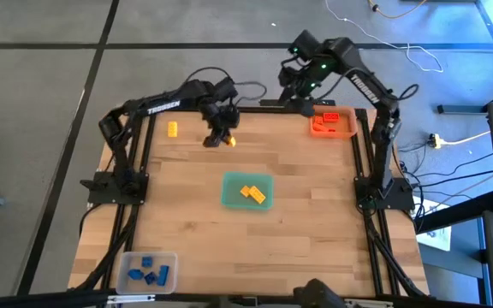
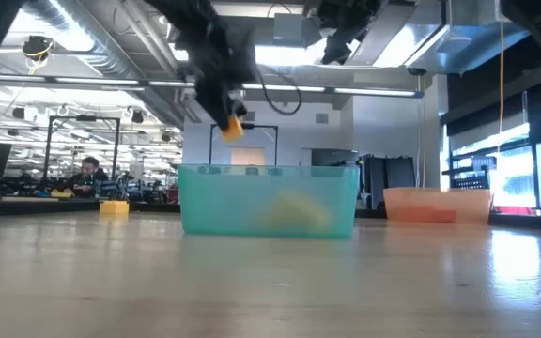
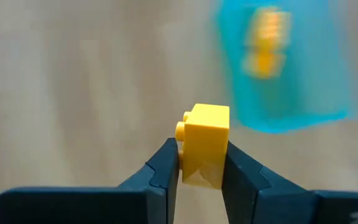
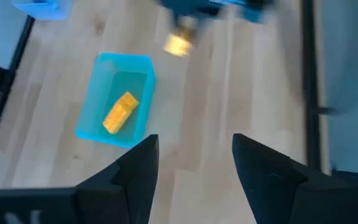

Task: Sort & place blocks by color
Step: Put the yellow game piece into the blue bin

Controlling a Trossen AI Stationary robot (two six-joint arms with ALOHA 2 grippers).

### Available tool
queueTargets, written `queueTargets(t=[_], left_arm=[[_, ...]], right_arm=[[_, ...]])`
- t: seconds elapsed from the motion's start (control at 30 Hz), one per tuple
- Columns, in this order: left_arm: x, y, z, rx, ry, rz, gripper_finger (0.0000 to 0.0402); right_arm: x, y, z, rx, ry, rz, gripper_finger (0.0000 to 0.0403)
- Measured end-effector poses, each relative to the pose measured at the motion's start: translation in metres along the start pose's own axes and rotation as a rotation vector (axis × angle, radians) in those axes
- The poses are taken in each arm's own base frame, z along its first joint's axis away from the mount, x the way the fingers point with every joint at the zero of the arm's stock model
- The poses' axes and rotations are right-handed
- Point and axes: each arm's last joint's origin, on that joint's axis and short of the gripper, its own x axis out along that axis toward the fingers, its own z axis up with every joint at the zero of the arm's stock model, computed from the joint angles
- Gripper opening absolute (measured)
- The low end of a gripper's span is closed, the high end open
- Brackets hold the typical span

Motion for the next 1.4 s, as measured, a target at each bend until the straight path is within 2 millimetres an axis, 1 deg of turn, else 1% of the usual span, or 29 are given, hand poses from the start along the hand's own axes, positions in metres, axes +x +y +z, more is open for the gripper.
queueTargets(t=[0.1, 0.2, 0.27, 0.37, 0.47, 0.5, 0.6, 0.7, 0.77, 0.83, 0.9, 0.97, 1.07, 1.13, 1.2, 1.4], left_arm=[[0.000, -0.032, 0.014, 0.008, 0.012, -0.089, 0.0079], [0.012, -0.061, 0.029, -0.011, 0.047, -0.141, 0.0079], [0.020, -0.079, 0.040, 0.013, 0.049, -0.160, 0.0079], [0.039, -0.101, 0.054, 0.048, 0.046, -0.147, 0.0079], [0.056, -0.117, 0.056, 0.060, 0.073, -0.102, 0.0079], [0.063, -0.119, 0.057, 0.055, 0.072, -0.083, 0.0079], [0.078, -0.125, 0.047, -0.018, 0.133, -0.084, 0.0079], [0.096, -0.128, 0.041, -0.058, 0.143, -0.072, 0.0079], [0.104, -0.132, 0.035, -0.081, 0.164, -0.061, 0.0079], [0.115, -0.133, 0.033, -0.088, 0.154, -0.040, 0.0079], [0.117, -0.136, 0.029, -0.108, 0.173, -0.032, 0.0079], [0.121, -0.137, 0.030, -0.115, 0.158, 0.000, 0.0080], [0.123, -0.139, 0.026, -0.116, 0.194, 0.027, 0.0114], [0.124, -0.140, 0.028, -0.103, 0.185, 0.052, 0.0139], [0.124, -0.141, 0.028, -0.099, 0.191, 0.061, 0.0154], [0.124, -0.141, 0.028, -0.113, 0.187, 0.059, 0.0163]], right_arm=[[-0.011, -0.002, -0.005, -0.027, -0.014, -0.027, 0.0205], [-0.017, -0.007, -0.008, -0.018, -0.023, -0.040, 0.0205], [-0.018, -0.009, -0.010, -0.016, -0.025, -0.045, 0.0205], [-0.019, -0.010, -0.011, -0.035, -0.029, -0.045, 0.0205], [-0.020, -0.010, -0.010, -0.037, -0.049, -0.022, 0.0205], [-0.020, -0.009, -0.010, -0.038, -0.058, -0.011, 0.0205], [-0.019, -0.007, -0.008, -0.041, -0.084, 0.025, 0.0205], [-0.016, -0.003, -0.006, -0.049, -0.085, 0.038, 0.0205], [-0.015, -0.001, -0.004, -0.038, -0.084, 0.046, 0.0205], [-0.013, 0.001, -0.003, -0.035, -0.083, 0.052, 0.0205], [-0.011, 0.004, -0.001, -0.042, -0.081, 0.058, 0.0205], [-0.010, 0.006, 0.000, -0.048, -0.080, 0.064, 0.0205], [-0.008, 0.008, 0.002, -0.055, -0.078, 0.070, 0.0205], [-0.007, 0.009, 0.003, -0.058, -0.077, 0.073, 0.0205], [-0.007, 0.010, 0.003, -0.060, -0.077, 0.074, 0.0205], [-0.007, 0.010, 0.003, -0.060, -0.076, 0.074, 0.0205]])
